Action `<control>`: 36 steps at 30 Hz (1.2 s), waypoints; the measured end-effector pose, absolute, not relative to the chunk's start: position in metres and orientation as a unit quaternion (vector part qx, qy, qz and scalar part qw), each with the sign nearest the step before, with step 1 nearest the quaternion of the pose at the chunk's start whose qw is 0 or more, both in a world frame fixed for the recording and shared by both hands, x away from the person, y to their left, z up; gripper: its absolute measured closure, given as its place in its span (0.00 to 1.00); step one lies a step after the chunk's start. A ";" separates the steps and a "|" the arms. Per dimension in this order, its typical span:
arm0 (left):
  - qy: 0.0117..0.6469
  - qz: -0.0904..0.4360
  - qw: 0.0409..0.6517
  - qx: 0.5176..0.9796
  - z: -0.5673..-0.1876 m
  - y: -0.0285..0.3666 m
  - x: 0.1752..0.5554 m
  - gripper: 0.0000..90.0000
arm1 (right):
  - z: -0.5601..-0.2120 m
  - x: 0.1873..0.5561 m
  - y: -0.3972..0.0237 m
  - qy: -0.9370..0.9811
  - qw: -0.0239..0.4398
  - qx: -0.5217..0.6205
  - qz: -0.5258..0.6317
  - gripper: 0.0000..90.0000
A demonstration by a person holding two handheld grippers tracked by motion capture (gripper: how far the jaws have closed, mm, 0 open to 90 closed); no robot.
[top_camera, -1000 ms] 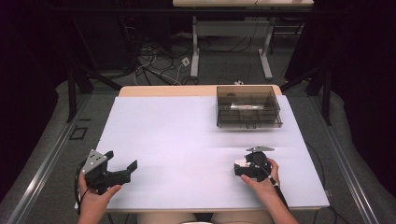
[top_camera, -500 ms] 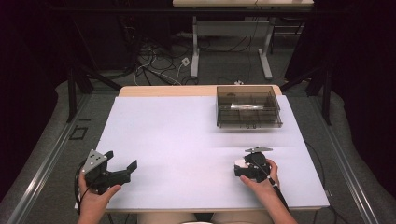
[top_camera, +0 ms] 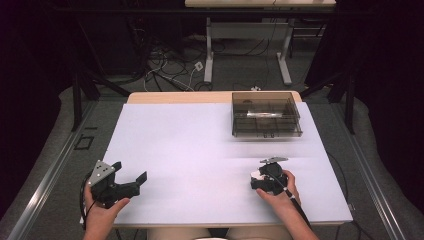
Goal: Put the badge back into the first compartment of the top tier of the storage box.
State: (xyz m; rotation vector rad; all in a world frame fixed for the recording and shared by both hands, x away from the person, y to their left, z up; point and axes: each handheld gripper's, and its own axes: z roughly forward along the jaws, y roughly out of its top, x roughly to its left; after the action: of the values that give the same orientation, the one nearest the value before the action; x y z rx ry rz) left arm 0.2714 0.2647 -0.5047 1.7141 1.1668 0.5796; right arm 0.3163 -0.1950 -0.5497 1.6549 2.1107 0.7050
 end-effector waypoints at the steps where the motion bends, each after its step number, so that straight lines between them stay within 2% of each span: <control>1: 0.477 0.237 0.474 0.701 -0.505 0.265 0.271 0.01 | -0.550 0.316 -0.195 0.748 0.183 0.586 0.250 0.36; 36: 0.480 0.231 0.474 0.701 -0.506 0.265 0.272 0.01 | -0.544 0.315 -0.206 0.781 0.162 0.527 0.295 0.36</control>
State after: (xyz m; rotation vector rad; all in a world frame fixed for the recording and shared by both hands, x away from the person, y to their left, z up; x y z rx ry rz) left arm 0.2724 0.2654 -0.5056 1.7143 1.1734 0.5647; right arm 0.3146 -0.2065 -0.5441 1.5027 2.2275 0.8417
